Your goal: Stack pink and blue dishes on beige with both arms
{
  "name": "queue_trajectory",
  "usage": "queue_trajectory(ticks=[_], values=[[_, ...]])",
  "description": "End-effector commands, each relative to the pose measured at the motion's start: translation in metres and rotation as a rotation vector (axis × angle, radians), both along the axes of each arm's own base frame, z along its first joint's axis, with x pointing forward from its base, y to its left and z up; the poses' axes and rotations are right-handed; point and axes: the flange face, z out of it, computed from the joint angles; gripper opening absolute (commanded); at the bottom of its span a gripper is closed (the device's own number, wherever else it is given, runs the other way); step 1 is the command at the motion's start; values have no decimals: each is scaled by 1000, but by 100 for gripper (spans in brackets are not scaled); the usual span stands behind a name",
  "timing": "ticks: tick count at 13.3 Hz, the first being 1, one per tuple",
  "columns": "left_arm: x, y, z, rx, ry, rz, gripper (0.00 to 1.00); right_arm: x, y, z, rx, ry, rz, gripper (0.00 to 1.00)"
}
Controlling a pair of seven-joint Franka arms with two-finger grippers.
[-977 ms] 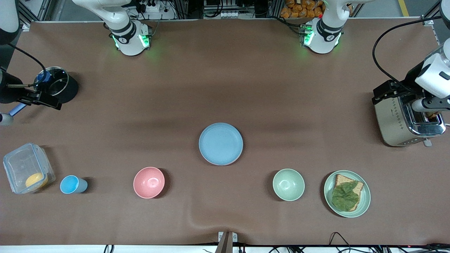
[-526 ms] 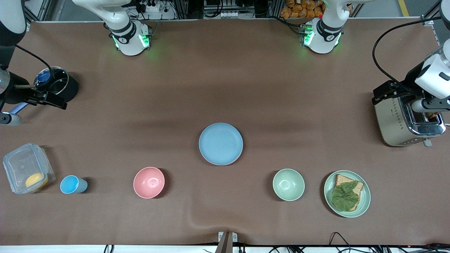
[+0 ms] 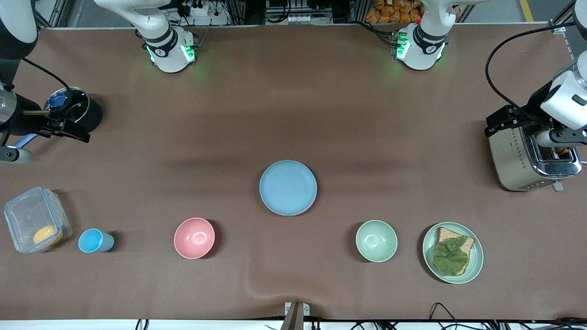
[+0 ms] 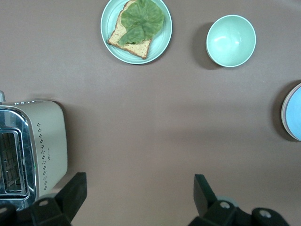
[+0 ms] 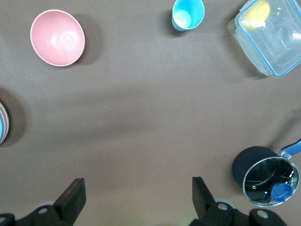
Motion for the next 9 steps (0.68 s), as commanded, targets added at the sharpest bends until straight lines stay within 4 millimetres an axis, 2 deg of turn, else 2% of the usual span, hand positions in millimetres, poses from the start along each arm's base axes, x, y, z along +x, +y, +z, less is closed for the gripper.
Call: queue_trajectory(ticks=[1, 9], values=[[3, -3, 4, -17, -8, -13, 100, -4, 4, 2, -11, 3, -8, 100], [3, -1, 4, -15, -5, -10, 100, -4, 1, 2, -11, 5, -13, 100]])
